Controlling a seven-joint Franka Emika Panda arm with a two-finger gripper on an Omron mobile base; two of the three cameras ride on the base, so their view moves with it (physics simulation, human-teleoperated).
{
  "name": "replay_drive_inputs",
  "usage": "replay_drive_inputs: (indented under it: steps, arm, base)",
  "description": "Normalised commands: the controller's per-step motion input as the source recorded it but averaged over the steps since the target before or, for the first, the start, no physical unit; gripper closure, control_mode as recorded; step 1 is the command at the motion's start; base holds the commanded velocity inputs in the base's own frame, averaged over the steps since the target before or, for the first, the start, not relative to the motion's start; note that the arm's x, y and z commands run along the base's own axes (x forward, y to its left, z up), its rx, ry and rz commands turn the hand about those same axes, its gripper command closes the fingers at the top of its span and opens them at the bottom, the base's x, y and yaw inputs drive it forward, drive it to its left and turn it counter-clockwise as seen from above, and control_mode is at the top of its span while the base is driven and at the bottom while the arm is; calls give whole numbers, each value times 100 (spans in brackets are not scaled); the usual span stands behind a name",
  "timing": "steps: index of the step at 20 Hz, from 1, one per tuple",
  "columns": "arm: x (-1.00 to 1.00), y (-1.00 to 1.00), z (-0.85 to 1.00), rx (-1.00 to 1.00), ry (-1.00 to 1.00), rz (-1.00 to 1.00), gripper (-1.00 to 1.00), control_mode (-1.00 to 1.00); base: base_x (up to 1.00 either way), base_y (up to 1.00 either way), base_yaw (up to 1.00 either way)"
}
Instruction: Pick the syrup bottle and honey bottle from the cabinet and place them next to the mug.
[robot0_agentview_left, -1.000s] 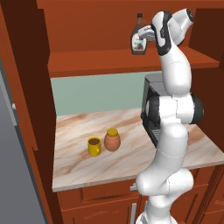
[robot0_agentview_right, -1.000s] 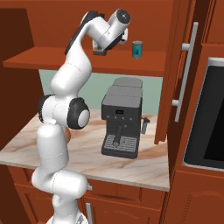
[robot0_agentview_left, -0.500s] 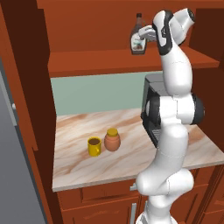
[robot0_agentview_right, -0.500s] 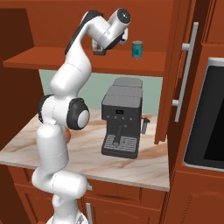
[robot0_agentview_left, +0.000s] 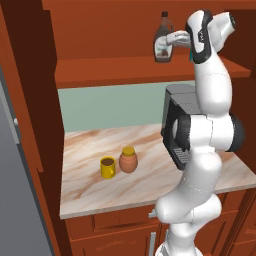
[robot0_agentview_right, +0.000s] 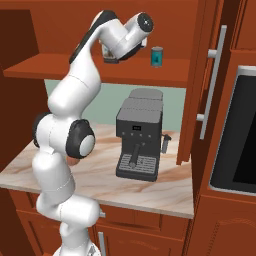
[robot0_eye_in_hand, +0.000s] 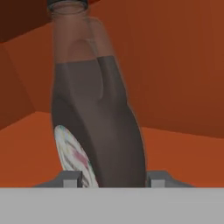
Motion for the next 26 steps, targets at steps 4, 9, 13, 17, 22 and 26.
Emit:
replay_drive_inputs:
  steps: [4, 9, 13, 17, 22, 26]
  arm:
    - [-87, 0, 0, 0, -11, 8, 100, -100]
    - [-80, 0, 0, 0, -5, 10, 100, -100]
    - [-93, 8, 0, 0, -4, 10, 100, -100]
    - [-100, 13, 0, 0, -5, 10, 100, -100]
    - [-99, 19, -8, 0, -5, 10, 100, -100]
    - [-87, 26, -42, 0, -7, 10, 100, -100]
  base:
    - [0, 0, 0]
    - [0, 0, 0]
    - [0, 0, 0]
    - [0, 0, 0]
    - [0, 0, 0]
    - [0, 0, 0]
